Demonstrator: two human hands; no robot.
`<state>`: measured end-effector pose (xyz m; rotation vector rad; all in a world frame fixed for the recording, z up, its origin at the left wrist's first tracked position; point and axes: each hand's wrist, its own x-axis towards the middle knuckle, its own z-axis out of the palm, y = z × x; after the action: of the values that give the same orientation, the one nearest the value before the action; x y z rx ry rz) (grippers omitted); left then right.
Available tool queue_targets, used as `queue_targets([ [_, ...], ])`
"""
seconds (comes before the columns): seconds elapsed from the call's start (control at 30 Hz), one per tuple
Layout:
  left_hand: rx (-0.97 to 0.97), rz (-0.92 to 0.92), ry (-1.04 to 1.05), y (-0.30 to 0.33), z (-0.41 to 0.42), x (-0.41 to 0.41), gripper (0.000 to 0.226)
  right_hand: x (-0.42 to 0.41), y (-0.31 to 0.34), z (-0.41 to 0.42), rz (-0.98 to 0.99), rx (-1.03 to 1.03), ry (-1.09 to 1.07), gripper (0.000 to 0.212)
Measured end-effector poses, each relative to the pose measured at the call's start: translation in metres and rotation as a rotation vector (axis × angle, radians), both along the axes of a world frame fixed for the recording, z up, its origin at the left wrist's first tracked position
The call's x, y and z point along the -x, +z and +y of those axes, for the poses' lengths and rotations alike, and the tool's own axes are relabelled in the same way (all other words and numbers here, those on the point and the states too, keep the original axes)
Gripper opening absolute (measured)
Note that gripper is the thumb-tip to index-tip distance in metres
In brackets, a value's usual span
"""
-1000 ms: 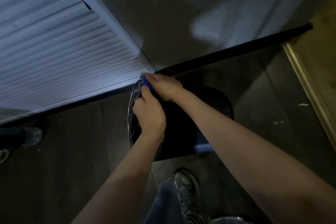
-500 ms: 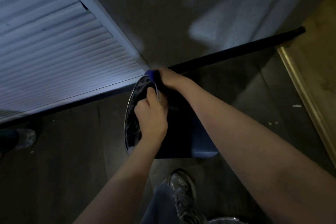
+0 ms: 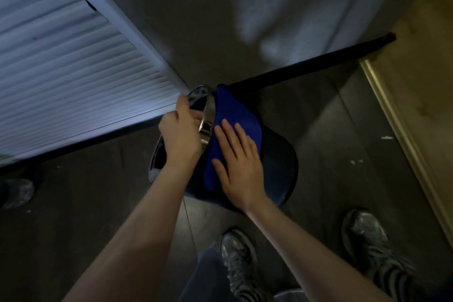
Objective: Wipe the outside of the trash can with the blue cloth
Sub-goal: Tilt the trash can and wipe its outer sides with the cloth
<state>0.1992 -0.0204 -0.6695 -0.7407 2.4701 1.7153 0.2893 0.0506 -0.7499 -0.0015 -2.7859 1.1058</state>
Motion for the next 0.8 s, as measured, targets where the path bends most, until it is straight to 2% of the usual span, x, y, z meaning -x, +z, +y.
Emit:
queue_targets([
  [0.13,0.070,0.038,-0.191,0.003,0.004,0.015,0.044,0.019,-0.005,0.007,0.002,-0.007,-0.091,0.053],
  [0.2,0.195,0.050,-0.376,0.005,-0.006,0.016,0.041,0.028,-0.008,0.010,-0.048,0.004,-0.109,0.052],
  [0.3,0.405,-0.061,-0.600,0.000,-0.042,0.008,0.033,0.036,-0.015,0.027,-0.108,-0.009,-0.098,0.052],
  [0.37,0.323,-0.170,-0.576,-0.002,-0.069,0.004,0.019,0.034,-0.023,0.039,-0.140,-0.029,-0.069,0.052],
  [0.47,0.244,-0.279,-0.519,-0.002,-0.088,0.008,0.024,0.037,-0.034,0.055,-0.189,-0.026,-0.074,0.047],
  [0.57,0.226,-0.260,-0.481,-0.002,-0.074,0.016,0.031,0.053,-0.041,0.072,-0.241,0.016,-0.137,0.042],
  [0.7,0.241,-0.205,-0.448,-0.002,-0.037,0.027,0.037,0.077,-0.045,0.097,-0.467,0.157,-0.259,0.041],
  [0.8,0.154,-0.257,-0.346,-0.002,-0.018,0.040,0.030,0.084,-0.043,0.103,-0.497,0.166,-0.247,0.042],
])
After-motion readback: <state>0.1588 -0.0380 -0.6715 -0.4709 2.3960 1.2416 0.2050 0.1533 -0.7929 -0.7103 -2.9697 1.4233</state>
